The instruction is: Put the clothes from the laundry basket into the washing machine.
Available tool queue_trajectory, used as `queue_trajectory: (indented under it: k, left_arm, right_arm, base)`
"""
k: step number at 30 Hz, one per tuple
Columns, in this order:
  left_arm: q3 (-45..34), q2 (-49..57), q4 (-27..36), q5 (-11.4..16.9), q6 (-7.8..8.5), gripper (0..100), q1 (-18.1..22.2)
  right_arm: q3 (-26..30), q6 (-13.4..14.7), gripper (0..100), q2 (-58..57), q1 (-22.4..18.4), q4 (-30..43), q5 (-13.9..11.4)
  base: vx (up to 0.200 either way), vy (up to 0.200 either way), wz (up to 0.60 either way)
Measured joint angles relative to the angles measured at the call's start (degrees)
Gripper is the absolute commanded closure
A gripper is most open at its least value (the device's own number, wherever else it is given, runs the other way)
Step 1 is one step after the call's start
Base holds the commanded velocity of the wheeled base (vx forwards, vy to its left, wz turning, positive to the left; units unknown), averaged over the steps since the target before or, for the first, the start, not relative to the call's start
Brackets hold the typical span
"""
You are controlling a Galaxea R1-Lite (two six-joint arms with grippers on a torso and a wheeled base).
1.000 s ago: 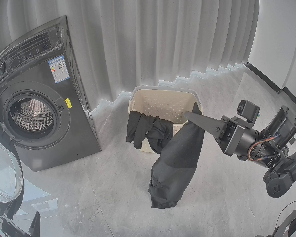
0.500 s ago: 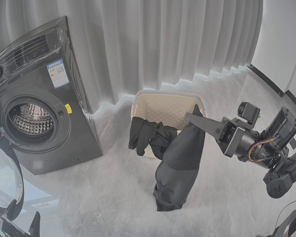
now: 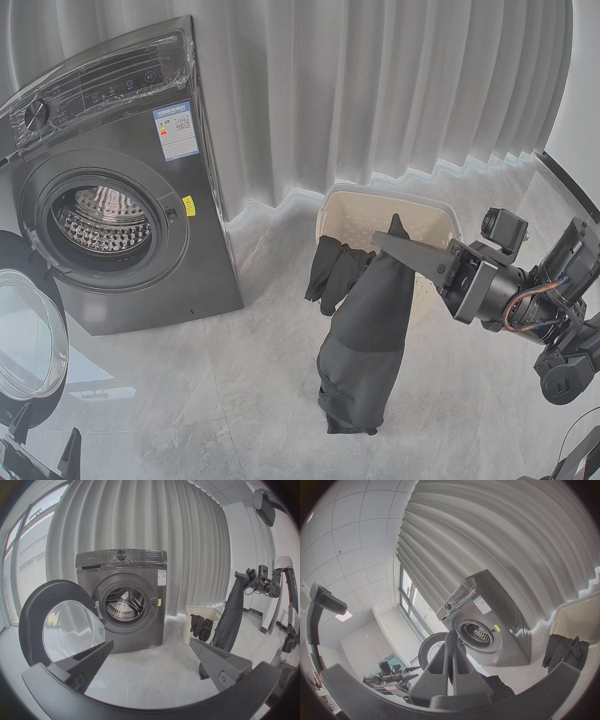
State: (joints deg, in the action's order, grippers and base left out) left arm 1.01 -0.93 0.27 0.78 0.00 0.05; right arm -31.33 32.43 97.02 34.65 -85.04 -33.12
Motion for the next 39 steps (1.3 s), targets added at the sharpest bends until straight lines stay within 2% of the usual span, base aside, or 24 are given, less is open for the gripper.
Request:
queue_trajectory:
  k: [3,8,10,19,21,22,23,26,27,33,39]
  left_arm:
    - [0.0,0.0,-0.02,0.01,0.0,0,0.05]
    - [0.0,0.0,0.0,0.01,0.0,0,0.05]
    - [0.0,0.0,-0.02,0.01,0.0,0,0.0]
    - [0.0,0.0,0.0,0.01,0.0,0,0.05]
    - [0.0,0.0,-0.02,0.01,0.0,0,0.05]
    - [0.0,0.0,0.0,0.0,0.0,0,0.02]
    - [0.0,0.0,-0.02,0.01,0.0,0,0.0]
    - [0.0,0.0,-0.02,0.0,0.0,0,0.02]
    - [0.0,0.0,0.0,0.01,0.0,0,0.02]
    - [0.0,0.0,0.0,0.01,0.0,0,0.02]
    - [0.0,0.0,-0.02,0.01,0.02,0,0.0]
  right_arm:
    - [0.38,-0.71,100,0.07,-0.37,0.0,0.12]
    - [0.88,-6.51,100,0.61,-1.08,0.39,0.22]
    - [1.04,-7.85,100,1.01,-1.22,0.72,0.26]
    - [1.16,-9.03,100,1.77,-2.24,3.58,0.45]
    - [1.04,-10.86,100,1.77,-2.79,5.89,1.11]
    - [0.85,-12.46,100,1.77,-3.17,7.09,2.11]
    - [0.41,-14.18,100,1.82,-3.61,8.77,4.41]
    - [-0.44,-15.17,100,1.88,-3.91,9.56,7.8]
    - [-0.61,-15.25,100,1.9,-3.94,9.72,8.14]
    - [-1.35,-15.3,100,1.97,-4.0,10.08,8.63]
    - [-1.41,-15.19,100,2.12,-3.91,9.53,9.18]
  base:
    - [0.0,0.0,0.6]
    - [0.0,0.0,0.48]
    - [0.0,0.0,0.0]
    - [0.0,0.0,0.0]
    - [0.0,0.0,0.0]
    - [0.0,0.0,0.0]
    - [0.0,0.0,0.0]
    - [0.0,0.0,0.0]
    - [0.0,0.0,0.0]
    - [0.0,0.0,0.0]
    - [0.0,0.0,0.6]
